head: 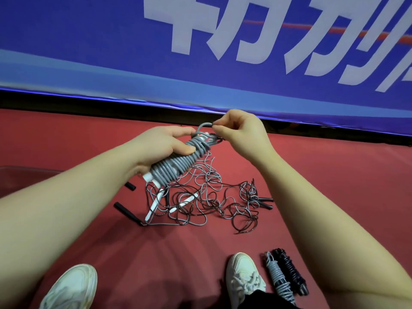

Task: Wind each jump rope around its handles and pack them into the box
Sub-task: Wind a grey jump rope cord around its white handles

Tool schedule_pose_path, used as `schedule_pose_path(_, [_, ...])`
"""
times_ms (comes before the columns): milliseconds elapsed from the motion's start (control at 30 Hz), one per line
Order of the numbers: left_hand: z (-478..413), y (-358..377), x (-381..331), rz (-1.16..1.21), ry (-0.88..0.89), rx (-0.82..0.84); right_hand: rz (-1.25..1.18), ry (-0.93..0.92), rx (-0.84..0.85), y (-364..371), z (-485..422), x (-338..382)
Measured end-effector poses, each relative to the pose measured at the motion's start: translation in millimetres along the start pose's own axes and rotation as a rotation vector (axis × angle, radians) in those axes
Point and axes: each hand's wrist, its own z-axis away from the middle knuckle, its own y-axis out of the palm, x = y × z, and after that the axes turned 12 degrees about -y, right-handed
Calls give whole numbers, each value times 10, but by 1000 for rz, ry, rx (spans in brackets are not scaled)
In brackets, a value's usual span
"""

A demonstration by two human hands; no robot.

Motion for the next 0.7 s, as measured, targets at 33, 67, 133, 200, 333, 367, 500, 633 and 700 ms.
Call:
schedule_pose_path(33, [-2,-3,-8,-36,19,-36,10,6,1,1,7,-2])
schedule_pose_path(67, [-2,-19,-20,-63,26,-60,14,-4,5,2,17,-10])
schedule_pose_path(133, [11,-53,-32,-82,28,-65,39,-70,23,8,44,-12])
schedule_pose_path(200, [37,-74,-31,-81,26,-36,42,-183,59,7,57,-7])
schedule_pose_path(333, [104,-78,-36,-135,22,5,-31,-269,99,-15,58,-16])
schedule_pose_path(367, [112,-83,-38,-155,29,8,-72,-255,97,-21,57,-30])
schedule_pose_path(500, [120,-135,-43,-167,33,27,-103,-293,110,-10,65,-73])
schedule_pose_path(633, [121,-162,-38,-154,8,40,116,-469,172,6,47,-105])
schedule_pose_path(700, [115,-164,-30,-118,-20,32,236,-545,231,-35,22,-112])
